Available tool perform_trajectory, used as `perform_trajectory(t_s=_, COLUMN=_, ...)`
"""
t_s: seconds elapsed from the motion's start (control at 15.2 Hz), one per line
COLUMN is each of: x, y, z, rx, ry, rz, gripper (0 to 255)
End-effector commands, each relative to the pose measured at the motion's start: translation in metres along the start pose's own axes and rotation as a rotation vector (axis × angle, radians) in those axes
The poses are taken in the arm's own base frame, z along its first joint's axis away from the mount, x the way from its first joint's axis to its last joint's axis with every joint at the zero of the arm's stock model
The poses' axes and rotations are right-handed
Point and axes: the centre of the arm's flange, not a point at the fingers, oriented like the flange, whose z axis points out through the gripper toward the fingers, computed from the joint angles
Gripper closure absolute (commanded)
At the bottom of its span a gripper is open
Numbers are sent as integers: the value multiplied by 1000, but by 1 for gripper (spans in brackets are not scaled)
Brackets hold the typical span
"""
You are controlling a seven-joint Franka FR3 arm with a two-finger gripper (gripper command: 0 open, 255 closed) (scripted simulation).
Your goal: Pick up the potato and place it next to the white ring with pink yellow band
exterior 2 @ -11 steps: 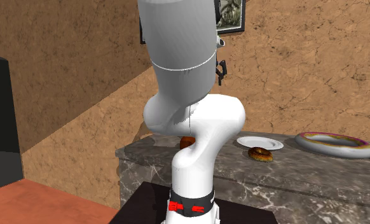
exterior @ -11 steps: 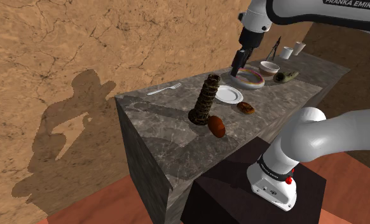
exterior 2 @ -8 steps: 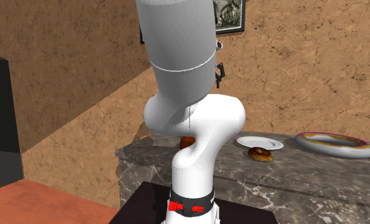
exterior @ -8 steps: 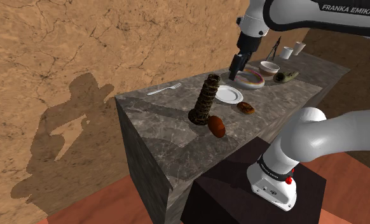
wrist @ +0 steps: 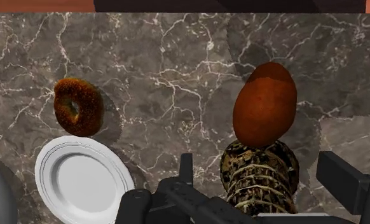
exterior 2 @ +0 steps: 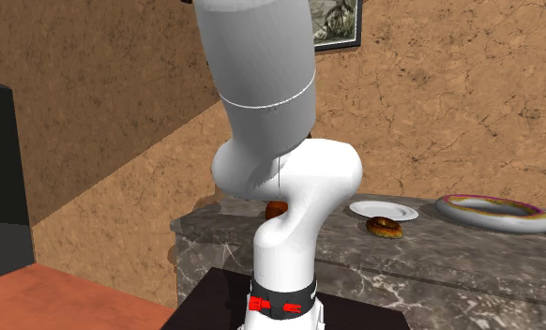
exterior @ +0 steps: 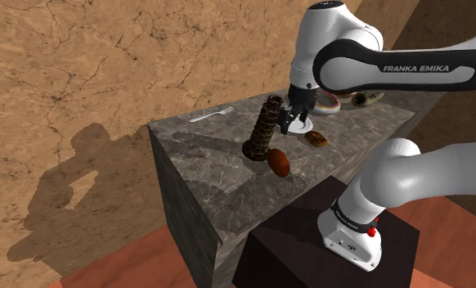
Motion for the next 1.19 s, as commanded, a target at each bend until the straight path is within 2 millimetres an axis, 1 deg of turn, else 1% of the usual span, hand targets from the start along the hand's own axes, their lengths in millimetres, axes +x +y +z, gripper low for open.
perform_trajectory(t_s=0.0, x=-3, y=-16, z=23, rx=-24, ry=-16, rz=66, gripper=0)
perform_trajectory(t_s=0.4, x=-6, y=-68, z=89, rx=-94, ry=-66, rz=248, gripper=0)
perform_trajectory(t_s=0.46, x=-6, y=-74, z=98, rx=-103, ry=-72, rz=271, gripper=0)
perform_trajectory(t_s=0.92, x=-9, y=-71, z=134, rx=-103, ry=-72, rz=271, gripper=0)
perform_trajectory(t_s=0.99, x=-9, y=-71, z=137, rx=-103, ry=-72, rz=271, gripper=0)
perform_trajectory(t_s=1.12, x=-9, y=-71, z=137, rx=-103, ry=-72, rz=271, gripper=0)
